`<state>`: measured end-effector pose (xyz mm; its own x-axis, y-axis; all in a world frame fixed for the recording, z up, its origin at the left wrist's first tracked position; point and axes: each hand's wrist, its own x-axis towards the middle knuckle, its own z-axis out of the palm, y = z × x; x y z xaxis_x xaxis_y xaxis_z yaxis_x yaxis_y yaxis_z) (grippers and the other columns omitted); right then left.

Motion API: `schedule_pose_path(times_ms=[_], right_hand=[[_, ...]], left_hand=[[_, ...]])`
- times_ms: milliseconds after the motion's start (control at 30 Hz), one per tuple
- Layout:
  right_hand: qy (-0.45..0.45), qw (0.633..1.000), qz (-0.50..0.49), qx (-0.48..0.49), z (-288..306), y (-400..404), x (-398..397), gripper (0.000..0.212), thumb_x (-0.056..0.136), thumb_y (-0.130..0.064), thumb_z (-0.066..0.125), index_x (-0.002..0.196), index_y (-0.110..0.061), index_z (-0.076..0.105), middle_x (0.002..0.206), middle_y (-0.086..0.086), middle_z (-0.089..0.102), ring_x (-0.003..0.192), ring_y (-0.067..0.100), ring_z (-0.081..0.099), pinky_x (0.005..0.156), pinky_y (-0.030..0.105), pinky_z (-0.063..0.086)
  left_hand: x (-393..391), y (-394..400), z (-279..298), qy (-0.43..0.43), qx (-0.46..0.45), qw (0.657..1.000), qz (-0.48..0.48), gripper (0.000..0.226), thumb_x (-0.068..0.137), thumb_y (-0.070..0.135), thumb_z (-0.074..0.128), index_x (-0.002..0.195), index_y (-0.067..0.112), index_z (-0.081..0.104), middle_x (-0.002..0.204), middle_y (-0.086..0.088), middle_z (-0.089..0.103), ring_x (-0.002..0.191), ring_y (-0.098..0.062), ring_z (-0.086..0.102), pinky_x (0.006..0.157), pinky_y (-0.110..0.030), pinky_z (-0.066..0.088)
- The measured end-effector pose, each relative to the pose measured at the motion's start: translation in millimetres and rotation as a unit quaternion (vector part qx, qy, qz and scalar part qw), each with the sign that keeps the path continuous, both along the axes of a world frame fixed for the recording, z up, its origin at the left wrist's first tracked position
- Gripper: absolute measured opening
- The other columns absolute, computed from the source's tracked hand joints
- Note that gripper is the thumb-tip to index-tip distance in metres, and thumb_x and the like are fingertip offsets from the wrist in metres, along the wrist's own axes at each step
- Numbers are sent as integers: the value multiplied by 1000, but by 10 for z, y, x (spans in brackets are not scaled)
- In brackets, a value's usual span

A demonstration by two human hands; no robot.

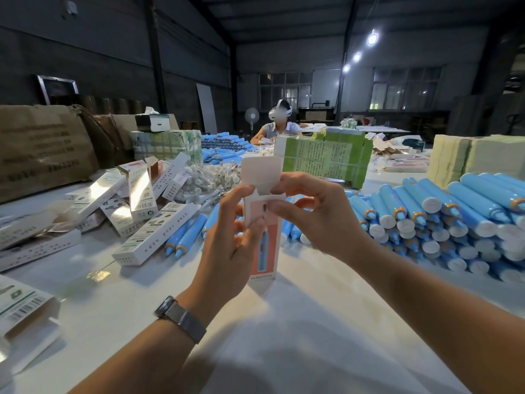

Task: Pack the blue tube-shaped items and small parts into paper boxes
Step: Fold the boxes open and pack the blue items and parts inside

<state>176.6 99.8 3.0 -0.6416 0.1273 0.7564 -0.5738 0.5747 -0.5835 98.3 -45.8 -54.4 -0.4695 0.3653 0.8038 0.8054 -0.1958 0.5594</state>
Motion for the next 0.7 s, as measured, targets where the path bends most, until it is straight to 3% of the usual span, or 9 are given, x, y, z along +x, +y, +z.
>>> schedule_pose_path(times_ms=[67, 133, 267, 367, 467, 533, 700], right_hand=[[6, 1000, -3, -3, 17, 1, 9, 17, 76, -22, 77, 87, -32, 69, 110, -24, 69, 97, 7, 67, 75, 30, 55], [5, 1000, 7, -21, 19, 20, 6, 19, 75, -19, 80, 87, -31, 70, 113, -23, 69, 101, 12, 67, 80, 40, 56], [6, 999, 19, -42, 11, 35, 0, 24, 75, -12, 82, 84, -31, 71, 110, -18, 72, 100, 20, 68, 83, 52, 55], [19, 999, 14, -41, 21, 21, -6, 28, 73, -11, 84, 83, -34, 70, 102, -14, 74, 96, 20, 69, 81, 48, 56], [32, 998, 20, -54, 17, -5, -20, 34, 69, -13, 85, 82, -33, 60, 87, -14, 71, 86, 9, 67, 72, 30, 55], [35, 998, 24, -54, 18, -8, -17, 38, 70, -12, 84, 86, -27, 53, 84, -17, 66, 84, 6, 65, 68, 23, 51], [30, 999, 16, -35, 39, -5, 18, 36, 76, -6, 82, 99, -28, 65, 98, -9, 74, 93, 14, 69, 74, 31, 54]], left_hand=[[34, 9, 11, -24, 11, 999, -33, 45, 99, 25, 48, 123, 61, 39, 111, 18, 65, 94, -14, 70, 80, -44, 61], [57, 17, 20, -41, 15, 997, -56, 45, 99, 24, 47, 122, 62, 40, 111, 17, 66, 93, -14, 70, 78, -40, 61], [55, 19, 27, -39, 11, 998, -56, 46, 98, 26, 48, 119, 66, 40, 109, 16, 64, 91, -13, 69, 79, -49, 61], [38, 23, 21, -40, 12, 997, -58, 45, 98, 28, 50, 118, 66, 40, 109, 14, 63, 93, -17, 69, 79, -52, 60], [22, 21, 17, -49, 18, 996, -73, 40, 97, 33, 51, 119, 64, 39, 111, 12, 63, 98, -16, 68, 80, -43, 61], [19, 27, 19, -54, 22, 994, -89, 43, 99, 25, 50, 120, 60, 36, 112, 10, 64, 97, -14, 69, 79, -38, 61], [-6, 17, 40, -73, 33, 989, -125, 55, 99, 17, 51, 129, 58, 31, 116, 5, 66, 98, -15, 70, 82, -39, 60]])
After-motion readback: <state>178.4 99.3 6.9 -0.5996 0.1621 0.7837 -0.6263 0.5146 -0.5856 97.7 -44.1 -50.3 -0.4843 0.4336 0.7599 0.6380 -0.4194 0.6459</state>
